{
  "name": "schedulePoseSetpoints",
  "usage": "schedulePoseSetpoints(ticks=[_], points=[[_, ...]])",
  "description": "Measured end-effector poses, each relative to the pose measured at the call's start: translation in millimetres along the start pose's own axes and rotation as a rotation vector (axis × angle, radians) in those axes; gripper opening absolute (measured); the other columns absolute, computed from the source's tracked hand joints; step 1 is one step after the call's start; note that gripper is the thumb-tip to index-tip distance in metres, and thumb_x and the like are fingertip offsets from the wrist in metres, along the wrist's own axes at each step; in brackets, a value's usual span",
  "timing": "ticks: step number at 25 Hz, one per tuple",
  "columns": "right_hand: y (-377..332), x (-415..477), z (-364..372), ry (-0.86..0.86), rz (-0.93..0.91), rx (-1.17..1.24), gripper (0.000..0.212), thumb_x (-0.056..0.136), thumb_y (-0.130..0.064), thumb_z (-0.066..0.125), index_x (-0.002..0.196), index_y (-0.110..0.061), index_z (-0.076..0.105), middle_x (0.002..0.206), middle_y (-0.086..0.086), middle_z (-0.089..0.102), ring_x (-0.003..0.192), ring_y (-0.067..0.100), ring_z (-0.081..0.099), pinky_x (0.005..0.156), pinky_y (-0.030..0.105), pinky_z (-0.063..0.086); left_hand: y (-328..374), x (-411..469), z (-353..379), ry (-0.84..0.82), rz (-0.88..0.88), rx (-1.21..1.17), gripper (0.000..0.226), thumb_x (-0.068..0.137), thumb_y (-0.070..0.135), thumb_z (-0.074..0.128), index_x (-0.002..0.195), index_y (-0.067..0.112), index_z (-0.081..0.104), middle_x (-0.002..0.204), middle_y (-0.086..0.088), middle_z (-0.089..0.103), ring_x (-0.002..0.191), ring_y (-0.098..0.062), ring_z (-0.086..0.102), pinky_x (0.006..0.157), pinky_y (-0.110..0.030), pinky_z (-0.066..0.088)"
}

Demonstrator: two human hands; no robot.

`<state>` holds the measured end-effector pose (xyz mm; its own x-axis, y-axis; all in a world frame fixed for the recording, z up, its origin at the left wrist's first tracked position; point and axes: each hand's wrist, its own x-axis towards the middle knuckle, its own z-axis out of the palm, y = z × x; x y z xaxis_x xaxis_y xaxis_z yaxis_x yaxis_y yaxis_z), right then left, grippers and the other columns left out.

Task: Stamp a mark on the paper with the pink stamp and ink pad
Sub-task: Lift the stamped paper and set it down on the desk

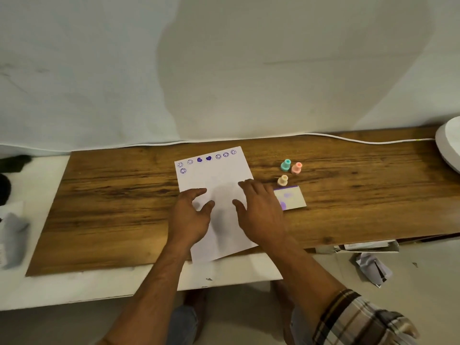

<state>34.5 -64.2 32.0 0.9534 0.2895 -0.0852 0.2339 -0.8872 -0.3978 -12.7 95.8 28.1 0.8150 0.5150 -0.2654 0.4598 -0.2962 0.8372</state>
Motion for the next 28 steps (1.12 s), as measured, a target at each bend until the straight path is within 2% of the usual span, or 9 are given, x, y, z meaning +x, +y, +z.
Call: schedulePoseSetpoints(ticks=[4,10,14,16,18,20,21,24,28], points=[[-1,5,16,-0.134,0.004,-0.050,0.064,0.103,-0.043,0.058,0.159,-0.025,0.034,0.168,0.001,0.034,0.155,0.028,0.029,0.123,0.044,0.030,-6,4,-6,-0.022,-0.014,0.104,0.060,0.092,0.029,0.078,0.147,0.023,0.056,0.164,-0.003,0.043,0.151,-0.027,0.041,0.118,-0.043,0.040],[-1,3,28,-0.183,0.018,-0.117,0.070,0.102,-0.048,0.057,0.162,-0.026,0.027,0.172,0.002,0.025,0.158,0.030,0.022,0.125,0.046,0.027,-8,5,0,-0.086,-0.083,0.119,0.080,0.091,0.034,0.078,0.159,0.023,0.038,0.169,-0.003,0.035,0.155,-0.028,0.034,0.124,-0.050,0.037],[0,4,25,-0.178,0.030,-0.090,0.072,0.102,-0.050,0.057,0.163,-0.026,0.027,0.171,0.000,0.027,0.158,0.027,0.023,0.125,0.043,0.026,0,9,2,0.016,-0.190,-0.087,0.094,0.078,0.039,0.087,0.157,0.028,0.036,0.146,0.005,0.053,0.133,-0.022,0.055,0.110,-0.049,0.052],[0,4,23,-0.169,0.038,-0.079,0.073,0.101,-0.052,0.057,0.163,-0.027,0.027,0.171,-0.001,0.029,0.158,0.027,0.024,0.125,0.043,0.027,4,11,1,0.055,-0.281,-0.280,0.097,0.080,0.030,0.088,0.159,0.023,0.032,0.133,0.008,0.057,0.121,-0.018,0.060,0.105,-0.044,0.053],[1,4,22,-0.170,0.030,-0.064,0.073,0.101,-0.052,0.057,0.163,-0.028,0.027,0.170,-0.002,0.030,0.157,0.026,0.025,0.125,0.043,0.027,0,16,-1,0.084,-0.333,-0.419,0.072,0.082,0.022,0.087,0.145,0.014,0.053,0.126,0.000,0.071,0.109,-0.022,0.070,0.097,-0.043,0.057],[2,5,20,-0.177,0.032,-0.031,0.072,0.101,-0.053,0.057,0.162,-0.028,0.029,0.168,-0.002,0.034,0.156,0.026,0.029,0.124,0.043,0.029,-2,14,-4,0.110,-0.334,-0.393,0.038,0.086,0.014,0.081,0.123,0.010,0.072,0.113,-0.006,0.079,0.095,-0.024,0.075,0.087,-0.038,0.059],[1,6,20,-0.169,0.047,-0.006,0.071,0.100,-0.053,0.057,0.161,-0.027,0.031,0.167,-0.002,0.037,0.154,0.026,0.032,0.123,0.044,0.031,-3,13,-6,0.130,-0.315,-0.359,0.029,0.088,0.010,0.078,0.117,0.010,0.076,0.110,-0.007,0.080,0.092,-0.024,0.075,0.085,-0.035,0.058],[-2,8,16,-0.075,0.126,0.129,0.068,0.100,-0.049,0.061,0.158,-0.023,0.036,0.163,0.002,0.042,0.148,0.027,0.040,0.118,0.043,0.038,-6,14,-9,0.184,-0.255,-0.311,0.022,0.091,0.006,0.073,0.112,0.010,0.075,0.107,-0.008,0.080,0.095,-0.028,0.076,0.086,-0.034,0.057],[2,18,9,0.072,0.251,0.466,0.061,0.100,-0.035,0.065,0.154,-0.019,0.041,0.154,0.005,0.052,0.139,0.028,0.051,0.109,0.041,0.046,2,17,-13,0.147,-0.244,-0.431,0.023,0.094,0.003,0.070,0.115,0.012,0.071,0.106,-0.005,0.077,0.097,-0.027,0.074,0.092,-0.041,0.058]])
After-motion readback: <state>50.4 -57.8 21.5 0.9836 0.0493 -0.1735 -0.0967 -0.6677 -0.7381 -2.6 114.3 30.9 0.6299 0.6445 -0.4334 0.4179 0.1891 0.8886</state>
